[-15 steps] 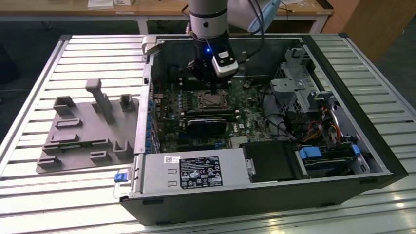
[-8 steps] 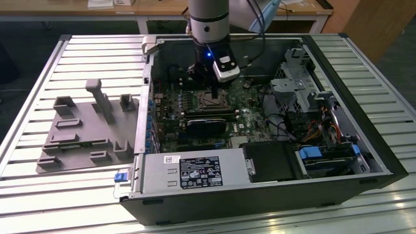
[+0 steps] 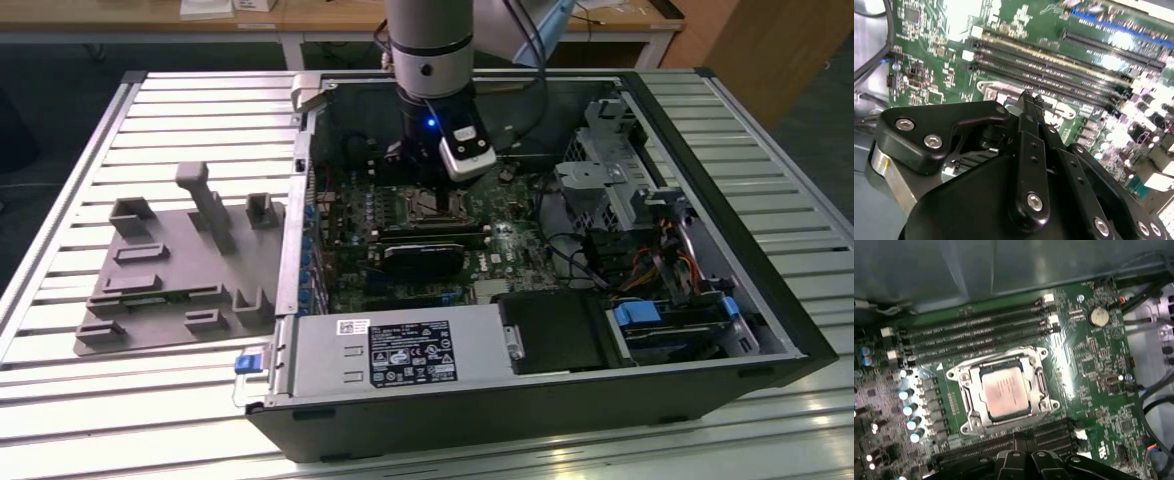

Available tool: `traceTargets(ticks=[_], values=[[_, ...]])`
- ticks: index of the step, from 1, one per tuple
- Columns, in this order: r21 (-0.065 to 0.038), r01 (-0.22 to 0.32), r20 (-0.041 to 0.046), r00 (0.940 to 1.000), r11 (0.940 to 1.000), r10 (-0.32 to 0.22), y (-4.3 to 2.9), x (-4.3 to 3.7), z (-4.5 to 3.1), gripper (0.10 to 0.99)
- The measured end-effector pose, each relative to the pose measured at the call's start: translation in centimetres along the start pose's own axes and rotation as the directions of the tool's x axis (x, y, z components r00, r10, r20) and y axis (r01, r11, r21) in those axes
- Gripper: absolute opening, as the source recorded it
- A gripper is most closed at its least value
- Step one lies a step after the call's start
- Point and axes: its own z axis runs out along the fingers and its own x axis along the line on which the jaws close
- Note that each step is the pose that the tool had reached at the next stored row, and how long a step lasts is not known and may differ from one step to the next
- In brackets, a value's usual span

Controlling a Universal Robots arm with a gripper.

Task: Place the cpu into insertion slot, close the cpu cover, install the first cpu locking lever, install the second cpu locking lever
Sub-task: 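Install the second cpu locking lever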

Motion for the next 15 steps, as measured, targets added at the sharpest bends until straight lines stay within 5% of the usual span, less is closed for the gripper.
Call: traceTargets(ticks=[9,12,15], values=[[0.0,0.0,-0.0019,1.0,1.0,0.0,-0.69,-0.19,0.04,0.102],[0.006,0.001,-0.0258,0.9997,1.0,-0.001,-0.71,-0.18,0.09,0.102],[0.019,0.004,-0.0746,0.9972,0.9998,-0.002,-0.73,-0.21,0.17,0.102]])
